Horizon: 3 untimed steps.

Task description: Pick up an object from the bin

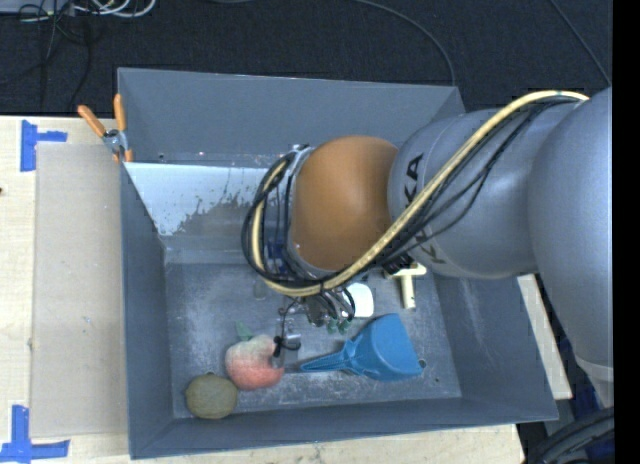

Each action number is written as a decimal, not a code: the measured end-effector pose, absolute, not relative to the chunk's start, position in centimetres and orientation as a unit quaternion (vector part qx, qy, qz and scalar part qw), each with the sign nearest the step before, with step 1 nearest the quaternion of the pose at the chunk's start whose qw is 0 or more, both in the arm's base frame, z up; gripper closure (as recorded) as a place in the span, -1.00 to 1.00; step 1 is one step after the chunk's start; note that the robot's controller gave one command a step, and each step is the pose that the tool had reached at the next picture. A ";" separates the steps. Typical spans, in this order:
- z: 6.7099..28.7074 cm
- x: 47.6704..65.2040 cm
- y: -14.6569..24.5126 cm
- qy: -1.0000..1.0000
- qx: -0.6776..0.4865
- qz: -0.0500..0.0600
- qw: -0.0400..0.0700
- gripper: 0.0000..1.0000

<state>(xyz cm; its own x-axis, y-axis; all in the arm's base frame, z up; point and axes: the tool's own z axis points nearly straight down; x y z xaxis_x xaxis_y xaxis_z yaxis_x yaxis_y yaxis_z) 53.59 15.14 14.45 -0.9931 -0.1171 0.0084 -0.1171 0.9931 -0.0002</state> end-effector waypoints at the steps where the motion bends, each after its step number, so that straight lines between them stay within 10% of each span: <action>1: 11.8 47.4 11.8 -0.997 0.071 0.001 0.007 -1.00; 2: 14.1 48.0 16.9 -1.000 -0.002 0.000 0.005 -1.00; 3: 6.8 48.0 16.4 -1.000 -0.030 0.001 0.005 -1.00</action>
Offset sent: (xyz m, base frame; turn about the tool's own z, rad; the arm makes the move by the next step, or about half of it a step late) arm -0.0552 0.0161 -0.0023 0.1224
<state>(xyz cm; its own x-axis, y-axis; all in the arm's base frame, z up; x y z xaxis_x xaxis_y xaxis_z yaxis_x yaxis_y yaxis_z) 47.96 16.36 6.80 -0.9981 0.0603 0.0097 0.0603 0.9982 -0.0013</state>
